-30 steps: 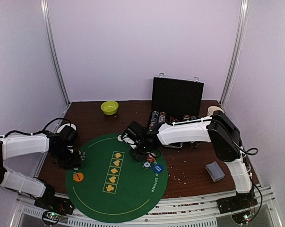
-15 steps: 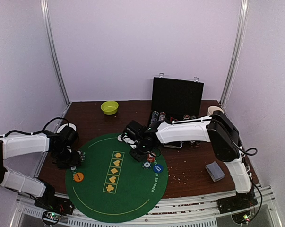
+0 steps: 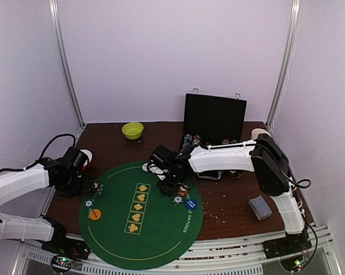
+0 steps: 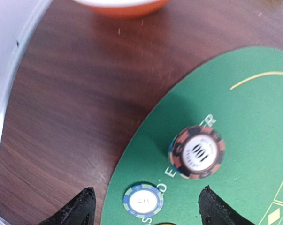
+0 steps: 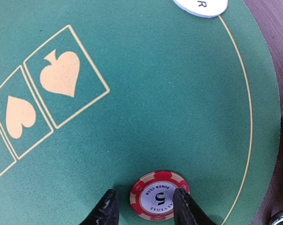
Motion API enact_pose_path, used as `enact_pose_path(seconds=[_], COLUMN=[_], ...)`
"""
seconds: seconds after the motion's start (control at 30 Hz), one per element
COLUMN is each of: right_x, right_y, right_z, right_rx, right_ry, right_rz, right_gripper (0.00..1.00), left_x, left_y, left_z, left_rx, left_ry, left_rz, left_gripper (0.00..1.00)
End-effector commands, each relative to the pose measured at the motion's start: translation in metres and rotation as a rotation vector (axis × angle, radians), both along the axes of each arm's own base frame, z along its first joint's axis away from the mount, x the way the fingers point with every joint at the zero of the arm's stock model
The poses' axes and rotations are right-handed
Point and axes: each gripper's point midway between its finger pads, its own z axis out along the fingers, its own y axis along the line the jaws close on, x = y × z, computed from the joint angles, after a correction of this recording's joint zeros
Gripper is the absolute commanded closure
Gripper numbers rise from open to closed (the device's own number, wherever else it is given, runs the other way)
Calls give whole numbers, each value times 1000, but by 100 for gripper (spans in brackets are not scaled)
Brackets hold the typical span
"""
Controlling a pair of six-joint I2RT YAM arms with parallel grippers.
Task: Distribute texas hold em gaming equipment
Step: Place the poker chip in the big blind area, then pick up the poker chip from the poker table mat.
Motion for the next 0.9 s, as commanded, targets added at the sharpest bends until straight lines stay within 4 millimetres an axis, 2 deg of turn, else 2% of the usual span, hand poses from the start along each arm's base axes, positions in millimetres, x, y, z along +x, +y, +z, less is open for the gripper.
enact_pose_path(seconds=[0.0,0.1,0.2,0.4,0.57,0.73,0.87], right_x=[-5,-2,3,8,14,1,-10], right_y=[-12,-15,-18,-17,-26,-33,-38], right_z=[-6,-8,-7,-4,-17,-45,-56], right_rx=[-33,-40,-47,-44,-59,-146,-186], right_ry=[60,62,54,40,71,127,142], right_rz=[-40,-77,-103,-116,-146,-112,-97], right_gripper=[49,42,43,44,42,45,52], left_x=[21,29,33,31,30,31,31], left_y=[6,5,5,7,7,8,8], left_z=[33,45,51,47,47,48,48], left_rx=[53,70,80,97,93,99,102], left_ry=[-106,-131,-144,-141,-146,-158,-159], left_rz=[-11,-37,-44,-49,-49,-54,-56], left_gripper=[19,19,19,18,18,18,18])
